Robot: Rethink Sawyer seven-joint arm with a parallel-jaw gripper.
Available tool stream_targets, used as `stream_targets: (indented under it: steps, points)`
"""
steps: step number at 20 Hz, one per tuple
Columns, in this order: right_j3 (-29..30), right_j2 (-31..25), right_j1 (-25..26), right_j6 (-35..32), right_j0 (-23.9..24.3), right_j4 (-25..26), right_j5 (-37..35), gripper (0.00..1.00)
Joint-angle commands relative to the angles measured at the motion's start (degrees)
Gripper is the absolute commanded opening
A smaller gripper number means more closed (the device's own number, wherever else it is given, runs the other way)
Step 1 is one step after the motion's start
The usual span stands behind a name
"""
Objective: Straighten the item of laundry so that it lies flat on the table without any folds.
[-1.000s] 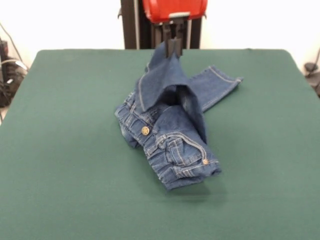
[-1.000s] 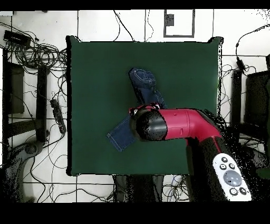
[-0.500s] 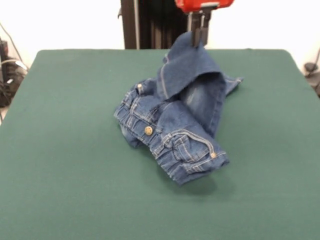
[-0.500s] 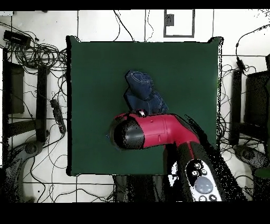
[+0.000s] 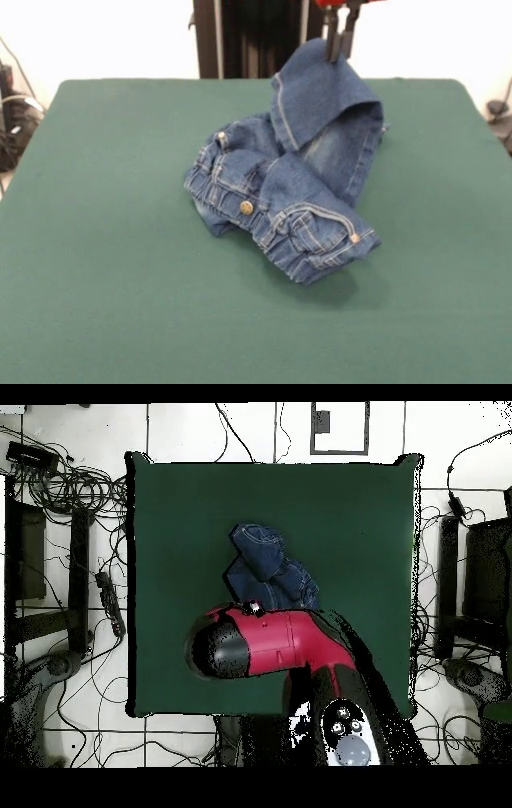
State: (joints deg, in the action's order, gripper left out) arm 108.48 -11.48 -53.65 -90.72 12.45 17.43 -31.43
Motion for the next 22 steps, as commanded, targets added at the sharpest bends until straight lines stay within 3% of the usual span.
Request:
stream_targets:
  steps: [1, 16, 22]
  points:
    - [4.7, 2.1, -0.3, -18.2, -3.0, -4.4, 1.3, 0.0]
    - [3.9, 8.9, -3.0, -18.4, -9.9, -9.1, -2.7, 0.0]
    - [1.9, 12.7, -4.6, -20.5, -14.5, -10.7, -7.8, 0.0]
